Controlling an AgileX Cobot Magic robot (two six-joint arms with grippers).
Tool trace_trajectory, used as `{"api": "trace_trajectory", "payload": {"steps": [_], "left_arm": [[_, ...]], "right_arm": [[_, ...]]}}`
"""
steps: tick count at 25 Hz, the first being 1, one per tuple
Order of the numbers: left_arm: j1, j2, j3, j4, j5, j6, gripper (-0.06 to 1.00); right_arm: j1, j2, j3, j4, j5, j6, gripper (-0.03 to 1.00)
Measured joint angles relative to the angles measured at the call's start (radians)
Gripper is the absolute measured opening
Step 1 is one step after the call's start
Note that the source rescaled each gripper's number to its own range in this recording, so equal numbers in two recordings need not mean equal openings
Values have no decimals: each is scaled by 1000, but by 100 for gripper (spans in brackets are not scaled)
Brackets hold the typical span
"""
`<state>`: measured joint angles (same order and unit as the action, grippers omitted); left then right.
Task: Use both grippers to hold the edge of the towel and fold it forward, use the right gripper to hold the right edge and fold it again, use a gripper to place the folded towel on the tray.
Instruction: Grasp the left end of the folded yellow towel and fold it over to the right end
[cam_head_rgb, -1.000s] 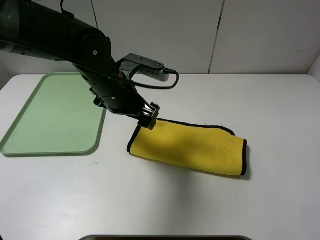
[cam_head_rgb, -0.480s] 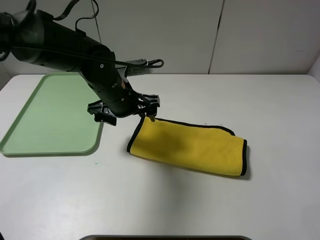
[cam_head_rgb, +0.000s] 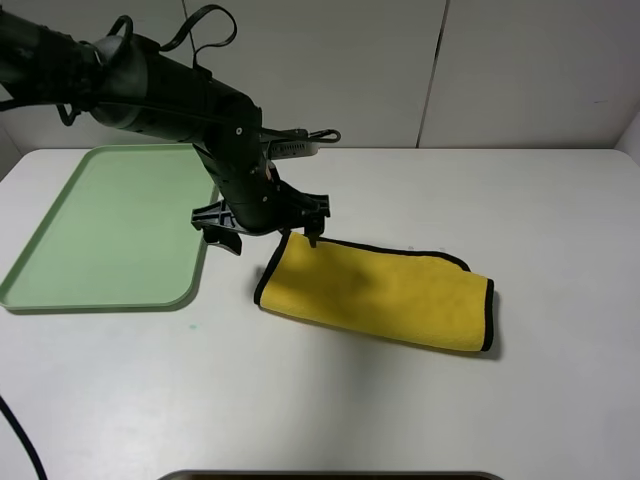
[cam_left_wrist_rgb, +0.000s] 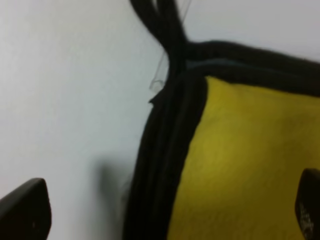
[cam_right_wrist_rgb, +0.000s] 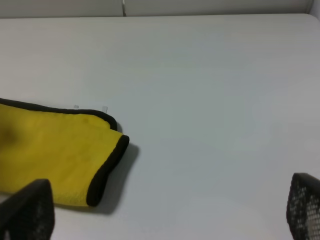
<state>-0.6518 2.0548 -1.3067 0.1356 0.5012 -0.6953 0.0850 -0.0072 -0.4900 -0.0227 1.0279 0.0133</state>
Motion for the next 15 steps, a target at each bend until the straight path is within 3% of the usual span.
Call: {"api": "trace_trajectory", "payload": {"steps": [6, 15], "left_arm": [[0, 11, 0, -18, 89, 49, 98], [0, 58, -3, -21, 56, 73, 98]], "right_arm": [[0, 0, 0, 0, 0, 0, 100], [0, 0, 0, 0, 0, 0, 100]]}}
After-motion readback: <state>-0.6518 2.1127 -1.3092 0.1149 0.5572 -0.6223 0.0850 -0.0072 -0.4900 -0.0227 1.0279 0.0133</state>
